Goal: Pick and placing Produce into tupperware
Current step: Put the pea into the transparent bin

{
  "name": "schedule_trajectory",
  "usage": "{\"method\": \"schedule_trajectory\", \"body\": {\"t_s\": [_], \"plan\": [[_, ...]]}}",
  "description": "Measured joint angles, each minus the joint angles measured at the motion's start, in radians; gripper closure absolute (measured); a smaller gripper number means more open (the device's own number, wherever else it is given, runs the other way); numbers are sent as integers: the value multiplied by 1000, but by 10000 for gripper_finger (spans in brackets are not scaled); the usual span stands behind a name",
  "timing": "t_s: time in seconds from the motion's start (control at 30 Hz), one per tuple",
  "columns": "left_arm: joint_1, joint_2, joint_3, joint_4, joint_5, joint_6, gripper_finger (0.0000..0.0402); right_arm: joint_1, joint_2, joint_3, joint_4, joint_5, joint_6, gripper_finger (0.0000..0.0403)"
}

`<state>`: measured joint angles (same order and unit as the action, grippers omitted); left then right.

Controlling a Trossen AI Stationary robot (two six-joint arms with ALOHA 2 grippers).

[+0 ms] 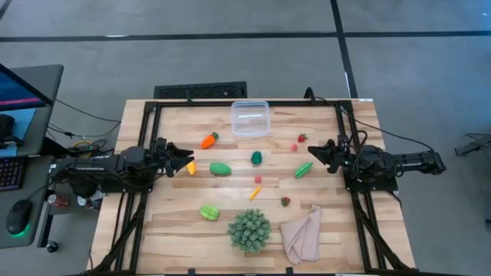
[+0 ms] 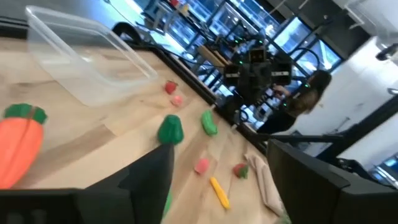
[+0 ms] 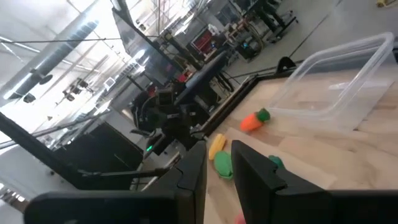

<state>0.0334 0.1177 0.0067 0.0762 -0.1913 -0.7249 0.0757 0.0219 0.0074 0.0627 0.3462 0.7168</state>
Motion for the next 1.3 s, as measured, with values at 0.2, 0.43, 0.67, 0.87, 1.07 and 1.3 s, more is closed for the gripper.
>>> {"method": "schedule_trajectory", "body": {"t_s": [0.2, 0.43, 0.67, 0.87, 1.07, 1.3], "plan": [[0, 0, 0, -9, -31, 6, 191, 0, 0, 0, -1, 37, 49, 335], [1, 0, 0, -8, -48, -53, 193, 0, 4, 0, -2, 27, 148, 335], [1, 0, 0, -3, -81, -52, 193, 0, 12, 0, -9, -50, 135, 335], [1, 0, 0, 2, -107, -65, 193, 0, 12, 0, 69, -49, 39, 324], [1, 0, 0, 2, -125, -45, 193, 0, 11, 0, 189, -83, -63, 284], [1, 0, 0, 8, -194, -50, 193, 0, 12, 95, 182, -112, -379, 275]]}}
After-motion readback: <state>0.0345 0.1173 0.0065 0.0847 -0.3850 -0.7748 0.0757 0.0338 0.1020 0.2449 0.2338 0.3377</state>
